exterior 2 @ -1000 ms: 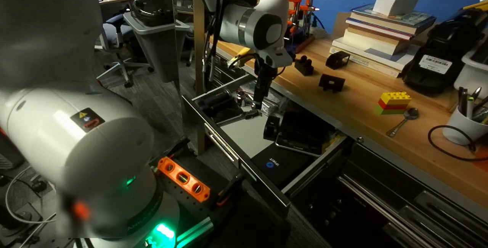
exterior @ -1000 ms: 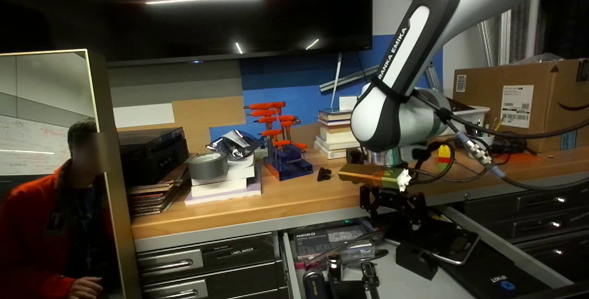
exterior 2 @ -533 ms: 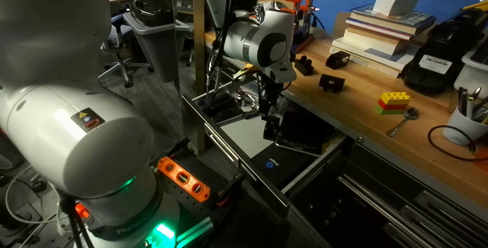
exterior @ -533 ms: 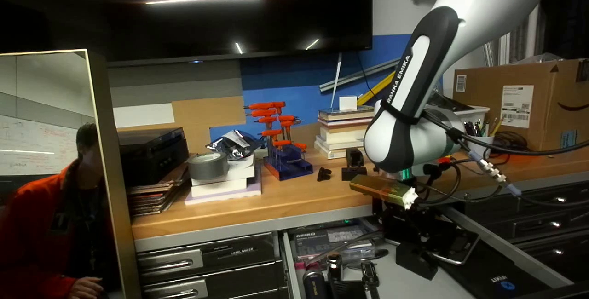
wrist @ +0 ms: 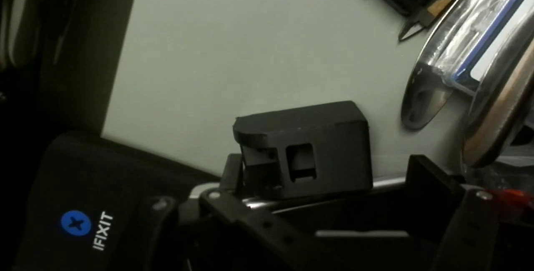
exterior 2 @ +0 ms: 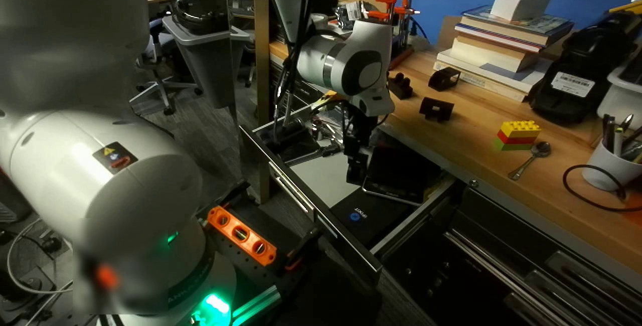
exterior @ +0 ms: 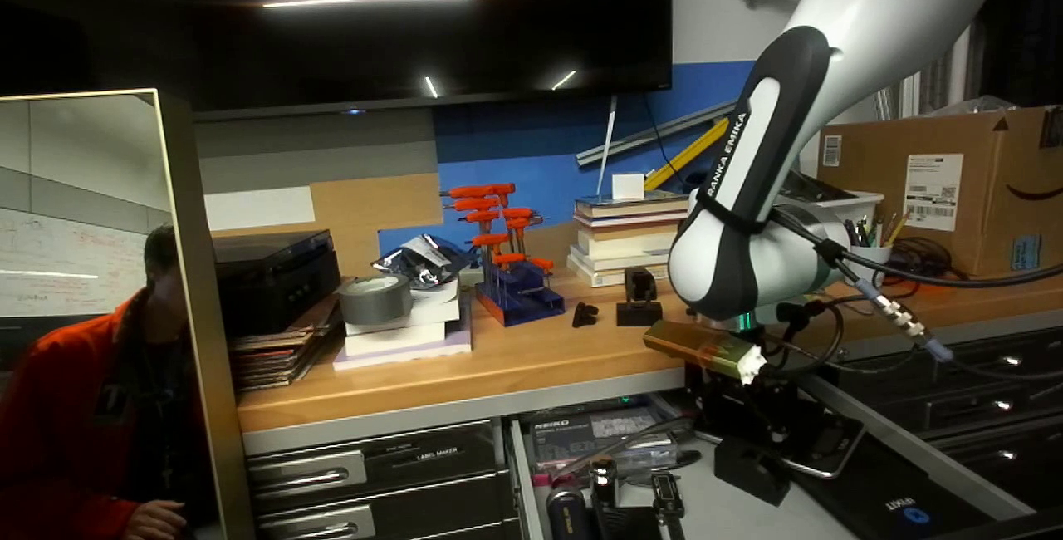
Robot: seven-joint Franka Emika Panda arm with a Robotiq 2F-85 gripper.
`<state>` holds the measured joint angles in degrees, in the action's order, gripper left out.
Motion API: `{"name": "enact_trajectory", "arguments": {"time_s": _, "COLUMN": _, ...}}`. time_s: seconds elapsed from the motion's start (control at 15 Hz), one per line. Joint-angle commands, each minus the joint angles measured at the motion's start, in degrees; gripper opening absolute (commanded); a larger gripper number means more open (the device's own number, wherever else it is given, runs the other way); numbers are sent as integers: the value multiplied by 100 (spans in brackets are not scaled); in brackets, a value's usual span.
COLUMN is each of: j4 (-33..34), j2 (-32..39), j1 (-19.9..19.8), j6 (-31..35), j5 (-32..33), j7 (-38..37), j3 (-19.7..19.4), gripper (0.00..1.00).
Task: Open the top middle drawer then remove two black objects from the drawer
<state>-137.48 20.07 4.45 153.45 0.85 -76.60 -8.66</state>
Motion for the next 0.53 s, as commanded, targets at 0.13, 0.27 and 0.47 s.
{"name": "enact_trajectory", "arguments": {"time_s": 0.13, "j4": -67, "j2": 141, "j1": -164, "j6": 438, "j5": -359, "j7": 573, "j3": 156, "gripper": 100}}
{"name": "enact_trajectory", "arguments": {"time_s": 0.27, "j4": -82, "j2": 207, "j1": -255, "j6": 567, "j5": -562, "j7": 863, "j3": 228, "gripper": 100}}
{"name": "enact_trajectory", "arguments": {"time_s": 0.47, "j4": -58, "j2": 300, "j1": -377, "j6": 660, "j5": -867, "j7": 1277, "j3": 327, "gripper": 100}}
